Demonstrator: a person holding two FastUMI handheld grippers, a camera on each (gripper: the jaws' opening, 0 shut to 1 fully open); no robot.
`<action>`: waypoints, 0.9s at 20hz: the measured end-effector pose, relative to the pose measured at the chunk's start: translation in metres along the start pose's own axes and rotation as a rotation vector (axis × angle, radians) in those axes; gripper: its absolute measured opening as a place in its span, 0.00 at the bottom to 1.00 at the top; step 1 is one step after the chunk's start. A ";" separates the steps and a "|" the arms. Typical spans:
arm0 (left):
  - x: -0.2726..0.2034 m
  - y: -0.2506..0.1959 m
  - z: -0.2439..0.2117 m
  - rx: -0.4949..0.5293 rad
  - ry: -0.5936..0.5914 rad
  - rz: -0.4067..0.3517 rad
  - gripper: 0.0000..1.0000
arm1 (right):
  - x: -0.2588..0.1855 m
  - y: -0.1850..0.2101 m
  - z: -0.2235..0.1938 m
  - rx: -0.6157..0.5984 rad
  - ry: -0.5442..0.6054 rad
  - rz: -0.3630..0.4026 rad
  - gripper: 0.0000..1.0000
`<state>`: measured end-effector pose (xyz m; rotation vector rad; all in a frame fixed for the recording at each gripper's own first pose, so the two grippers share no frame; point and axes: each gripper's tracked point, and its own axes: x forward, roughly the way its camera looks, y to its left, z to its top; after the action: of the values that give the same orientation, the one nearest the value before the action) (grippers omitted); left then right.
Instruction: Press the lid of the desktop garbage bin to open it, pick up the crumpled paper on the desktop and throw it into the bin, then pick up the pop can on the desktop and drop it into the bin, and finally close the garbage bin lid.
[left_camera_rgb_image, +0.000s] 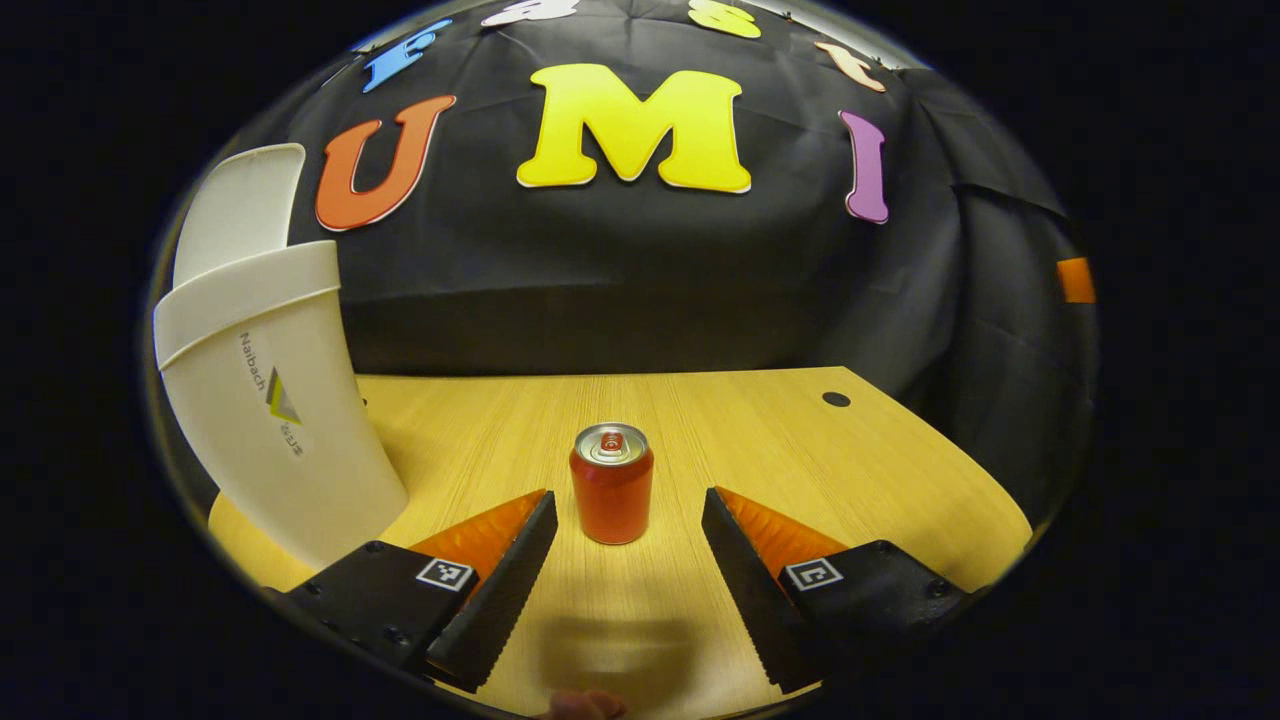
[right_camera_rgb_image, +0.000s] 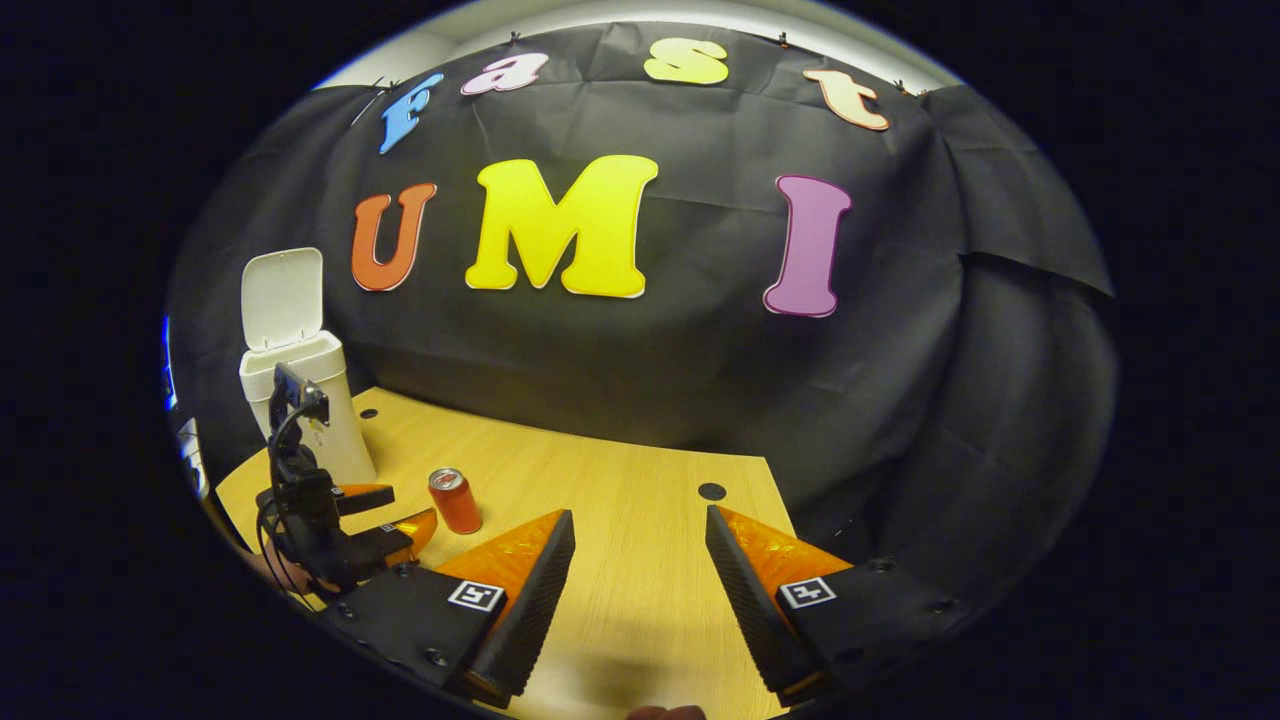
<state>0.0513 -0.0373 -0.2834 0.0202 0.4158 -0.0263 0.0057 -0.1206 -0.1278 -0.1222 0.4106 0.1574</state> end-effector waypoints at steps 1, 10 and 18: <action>0.009 0.002 -0.005 -0.002 0.014 0.005 0.97 | 0.001 -0.001 -0.002 0.000 0.007 -0.003 0.84; 0.055 0.010 -0.036 0.021 0.100 0.018 0.97 | 0.023 0.000 -0.018 0.003 0.078 -0.007 0.84; 0.085 0.021 -0.040 0.063 0.121 0.020 0.96 | 0.032 -0.003 -0.020 0.003 0.101 -0.022 0.84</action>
<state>0.1134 -0.0173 -0.3545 0.0889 0.5353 -0.0181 0.0271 -0.1220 -0.1587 -0.1319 0.5098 0.1293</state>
